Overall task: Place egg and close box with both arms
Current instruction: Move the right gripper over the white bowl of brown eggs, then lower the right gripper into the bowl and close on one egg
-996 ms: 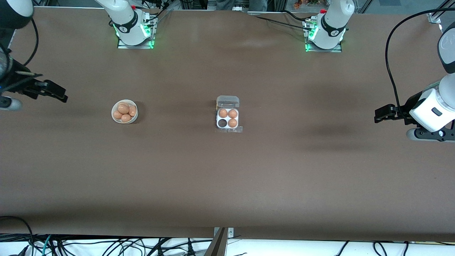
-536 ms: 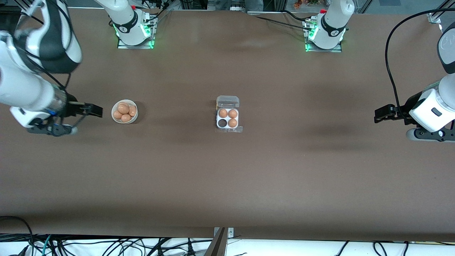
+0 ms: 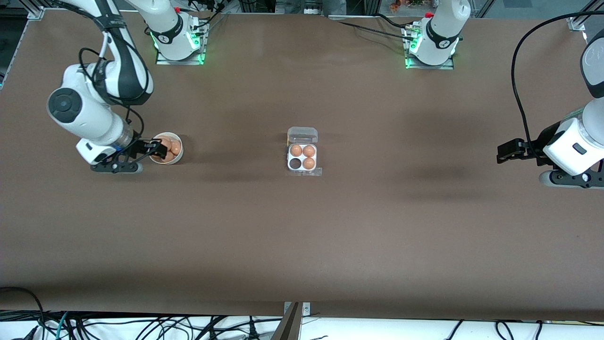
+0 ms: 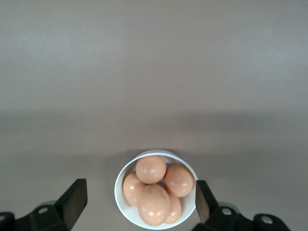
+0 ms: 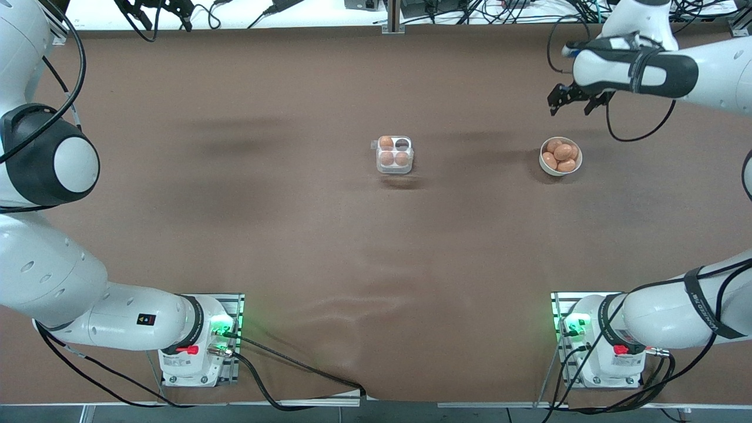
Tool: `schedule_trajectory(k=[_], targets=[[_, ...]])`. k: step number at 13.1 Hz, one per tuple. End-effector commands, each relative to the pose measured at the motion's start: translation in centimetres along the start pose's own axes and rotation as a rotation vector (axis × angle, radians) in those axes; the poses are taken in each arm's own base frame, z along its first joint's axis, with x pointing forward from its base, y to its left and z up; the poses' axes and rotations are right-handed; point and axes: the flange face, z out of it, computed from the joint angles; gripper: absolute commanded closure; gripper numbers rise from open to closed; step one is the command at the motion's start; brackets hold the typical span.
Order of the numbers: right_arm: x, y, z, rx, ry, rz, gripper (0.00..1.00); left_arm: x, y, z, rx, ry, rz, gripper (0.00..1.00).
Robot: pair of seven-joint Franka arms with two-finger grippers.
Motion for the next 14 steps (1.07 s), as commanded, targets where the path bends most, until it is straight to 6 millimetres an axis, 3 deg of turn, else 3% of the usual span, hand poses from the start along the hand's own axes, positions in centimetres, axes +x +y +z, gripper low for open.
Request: schedule_trajectory(k=[1, 5, 14], targets=[[-3.9, -0.3, 0.5, 0.015, 0.051, -0.005, 0.0, 0.2, -0.1, -0.5, -0.024, 0.005, 0.017, 0.0], [-6.0, -0.1, 4.0, 0.019, 0.095, -0.017, 0.0, 0.2, -0.1, -0.5, -0.024, 0.005, 0.017, 0.0], [-6.5, 0.4, 6.5, 0.01, 0.038, -0.069, 0.0, 0.6, -0.3, 0.3, -0.022, -0.007, 0.017, 0.0]])
